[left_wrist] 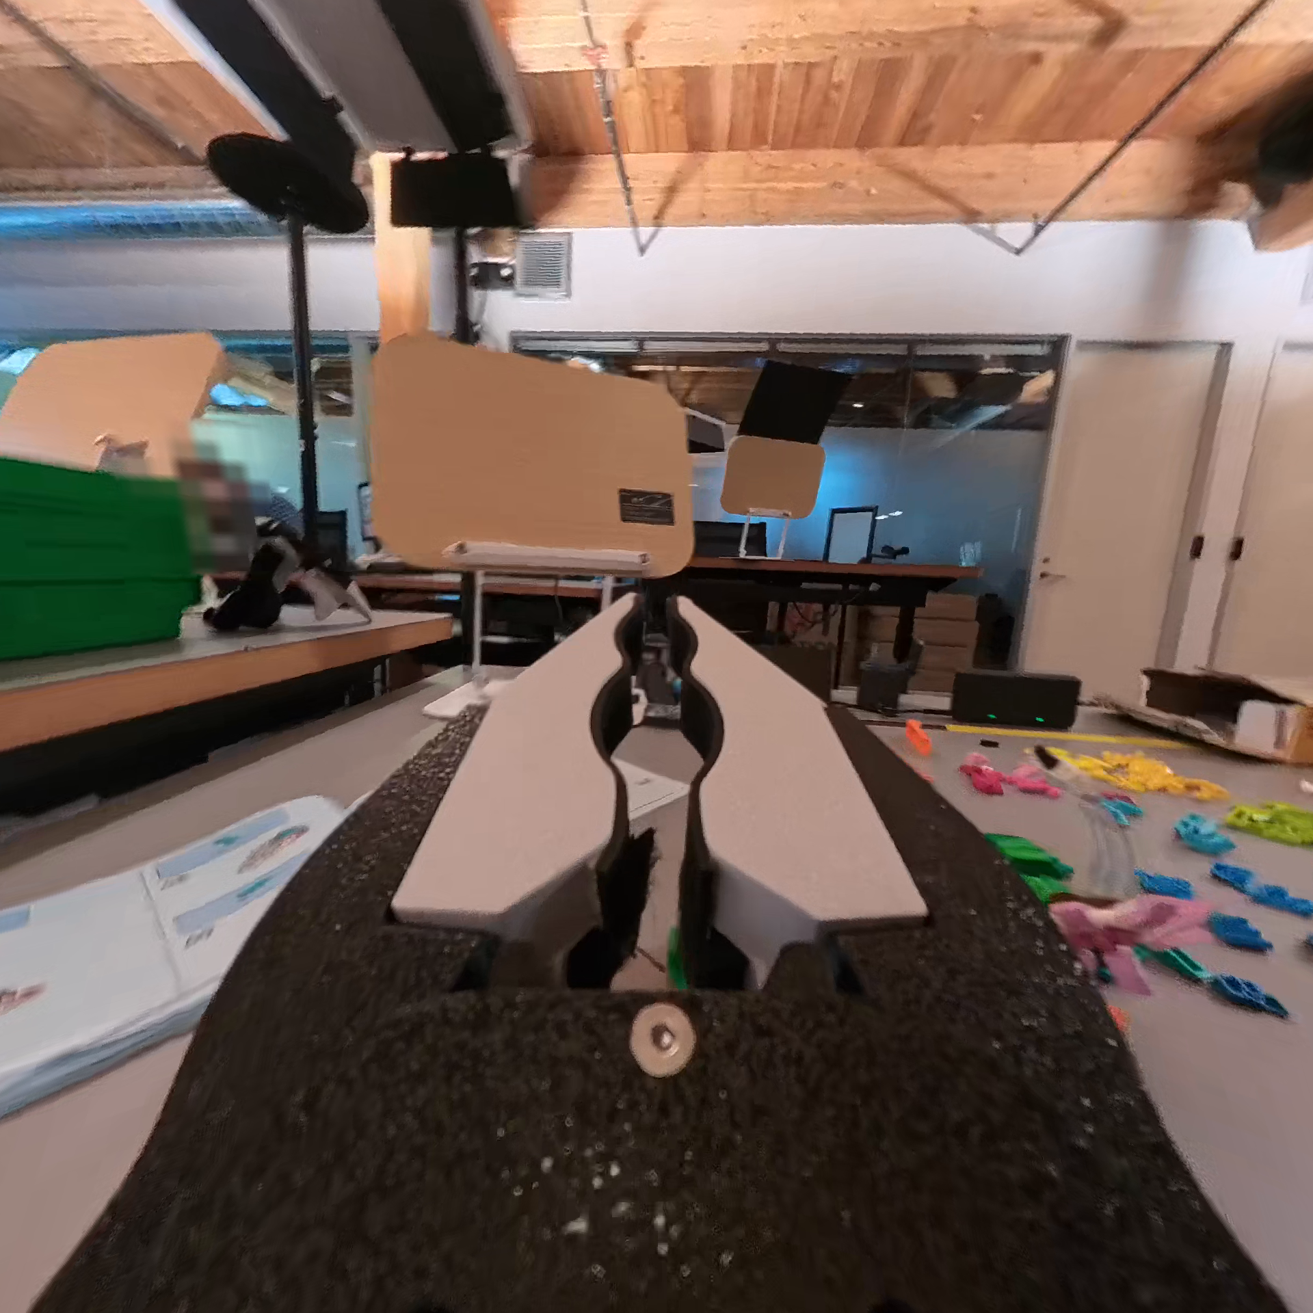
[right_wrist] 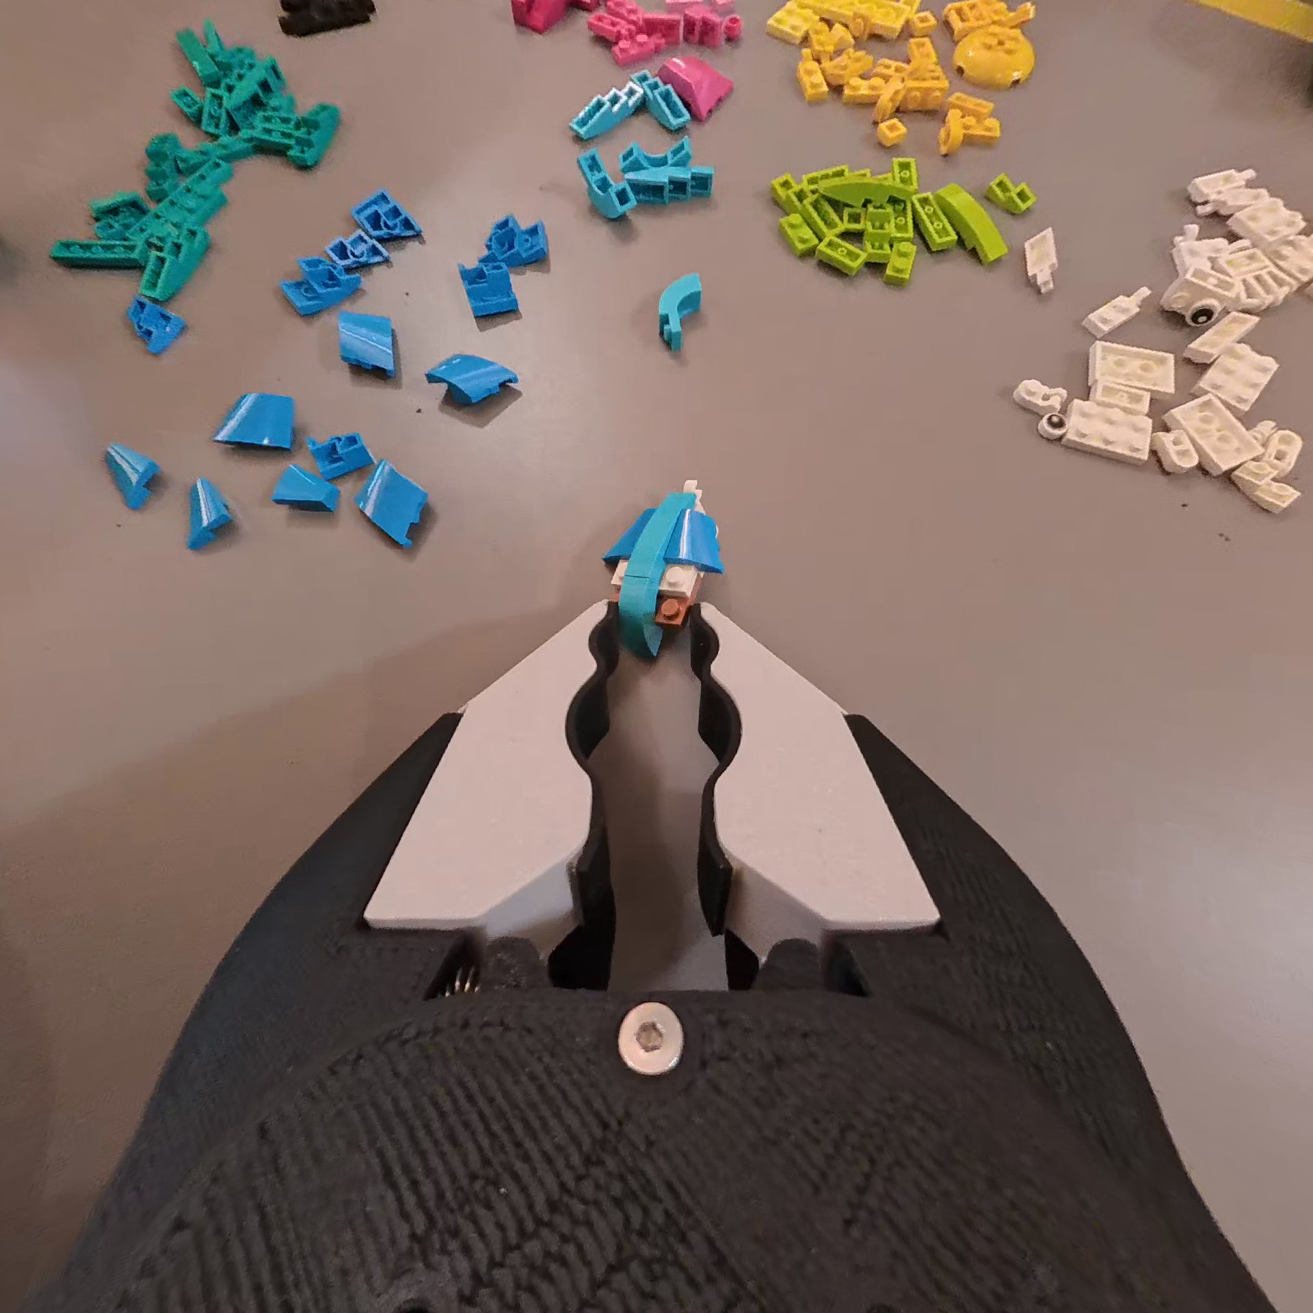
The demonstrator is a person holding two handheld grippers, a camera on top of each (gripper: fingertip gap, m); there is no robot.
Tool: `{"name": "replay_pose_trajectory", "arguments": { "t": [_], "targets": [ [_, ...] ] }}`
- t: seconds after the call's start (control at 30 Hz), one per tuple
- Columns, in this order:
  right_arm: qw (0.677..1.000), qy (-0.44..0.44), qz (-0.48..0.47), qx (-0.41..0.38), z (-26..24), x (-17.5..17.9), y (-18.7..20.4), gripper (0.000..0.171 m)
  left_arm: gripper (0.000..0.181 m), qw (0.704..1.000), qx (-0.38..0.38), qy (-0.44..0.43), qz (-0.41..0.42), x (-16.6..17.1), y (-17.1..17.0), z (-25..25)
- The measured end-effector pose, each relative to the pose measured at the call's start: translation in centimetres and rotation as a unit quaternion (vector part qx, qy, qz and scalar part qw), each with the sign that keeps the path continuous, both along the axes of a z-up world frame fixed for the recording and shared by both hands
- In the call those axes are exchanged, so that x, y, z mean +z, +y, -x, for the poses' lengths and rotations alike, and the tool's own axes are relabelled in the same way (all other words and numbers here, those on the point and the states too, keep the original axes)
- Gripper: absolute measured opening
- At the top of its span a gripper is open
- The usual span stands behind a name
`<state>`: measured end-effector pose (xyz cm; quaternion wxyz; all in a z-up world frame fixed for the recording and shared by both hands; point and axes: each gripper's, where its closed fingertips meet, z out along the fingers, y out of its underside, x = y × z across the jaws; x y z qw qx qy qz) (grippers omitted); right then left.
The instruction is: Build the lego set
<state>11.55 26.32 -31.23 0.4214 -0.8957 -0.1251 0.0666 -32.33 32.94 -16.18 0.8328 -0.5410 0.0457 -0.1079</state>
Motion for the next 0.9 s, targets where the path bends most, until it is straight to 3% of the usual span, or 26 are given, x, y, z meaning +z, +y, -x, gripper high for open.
{"name": "replay_pose_trajectory", "arguments": {
  "t": [0.1,0.17,0.27,0.33,0.4,0.63,0.7,0.9],
  "targets": [
    [0.998,0.047,-0.016,0.043,0.9,1.3,0.3,0.018,0.001,0.996,-0.056,0.063,-0.033,2.1,-1.6,-4.6],
    [0.989,0.096,-0.046,0.099,2.6,3.5,0.6,0.018,0.002,0.985,-0.140,0.094,-0.043,3.3,-2.9,-9.1],
    [0.959,0.197,-0.055,0.194,6.0,6.9,0.9,0.018,0.015,0.936,-0.311,0.161,-0.041,3.2,-5.6,-16.5],
    [0.921,0.283,-0.020,0.268,8.4,9.1,0.7,0.018,0.036,0.902,-0.368,0.224,-0.033,1.6,-6.4,-20.0],
    [0.882,0.342,0.027,0.324,10.3,10.5,0.6,0.017,0.052,0.877,-0.372,0.299,-0.048,-0.1,-6.5,-22.5],
    [0.806,0.362,0.140,0.446,15.3,10.9,0.1,0.017,0.058,0.808,-0.308,0.487,-0.125,-3.7,-5.6,-27.4],
    [0.796,0.355,0.150,0.467,16.0,10.9,-0.2,0.018,0.053,0.801,-0.292,0.506,-0.133,-4.0,-5.2,-27.4],
    [0.784,0.352,0.159,0.485,16.5,10.8,-0.4,0.017,0.014,0.794,-0.281,0.515,-0.160,-3.8,-5.5,-27.1]
  ]
}}
